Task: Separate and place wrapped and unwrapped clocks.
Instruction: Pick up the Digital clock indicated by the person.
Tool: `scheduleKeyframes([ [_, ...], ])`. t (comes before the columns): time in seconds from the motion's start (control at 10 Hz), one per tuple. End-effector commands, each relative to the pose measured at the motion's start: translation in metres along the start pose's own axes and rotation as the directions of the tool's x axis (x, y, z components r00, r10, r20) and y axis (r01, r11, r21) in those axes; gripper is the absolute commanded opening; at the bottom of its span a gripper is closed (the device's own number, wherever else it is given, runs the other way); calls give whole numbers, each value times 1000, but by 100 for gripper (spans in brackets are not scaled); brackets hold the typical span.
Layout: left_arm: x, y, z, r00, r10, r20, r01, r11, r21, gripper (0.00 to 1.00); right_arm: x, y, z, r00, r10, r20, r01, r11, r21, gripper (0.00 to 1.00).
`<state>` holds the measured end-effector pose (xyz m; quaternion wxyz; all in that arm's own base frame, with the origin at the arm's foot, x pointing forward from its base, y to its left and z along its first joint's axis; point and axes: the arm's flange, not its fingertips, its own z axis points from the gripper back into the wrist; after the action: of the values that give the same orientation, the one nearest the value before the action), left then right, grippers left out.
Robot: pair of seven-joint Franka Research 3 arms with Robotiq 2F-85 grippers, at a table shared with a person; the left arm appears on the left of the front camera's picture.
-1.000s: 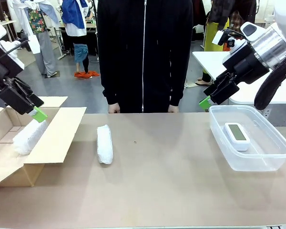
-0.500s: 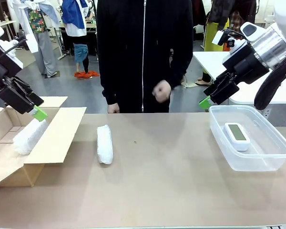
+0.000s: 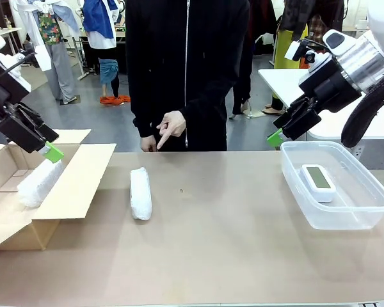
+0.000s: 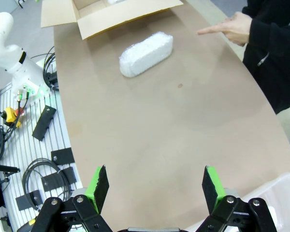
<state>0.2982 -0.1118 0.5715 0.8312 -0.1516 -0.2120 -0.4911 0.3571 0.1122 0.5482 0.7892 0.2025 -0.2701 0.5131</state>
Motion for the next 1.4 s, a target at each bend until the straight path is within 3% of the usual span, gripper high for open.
scheduleKeyframes([
  [0.0, 0, -2, 0, 1000, 5, -12, -5, 1000, -4, 100, -1, -2, 2, 1000, 16, -7, -16, 1000, 8, 100],
  [1.2, 0, 0, 0, 1000, 0, 0, 0, 1000, 0, 100, -1, -2, 2, 1000, 16, -7, -16, 1000, 8, 100],
  [1.3, 24, 1, -26, 987, 133, -89, -128, 990, 56, 100, -1, -2, 2, 1000, 16, -7, -16, 1000, 8, 100],
])
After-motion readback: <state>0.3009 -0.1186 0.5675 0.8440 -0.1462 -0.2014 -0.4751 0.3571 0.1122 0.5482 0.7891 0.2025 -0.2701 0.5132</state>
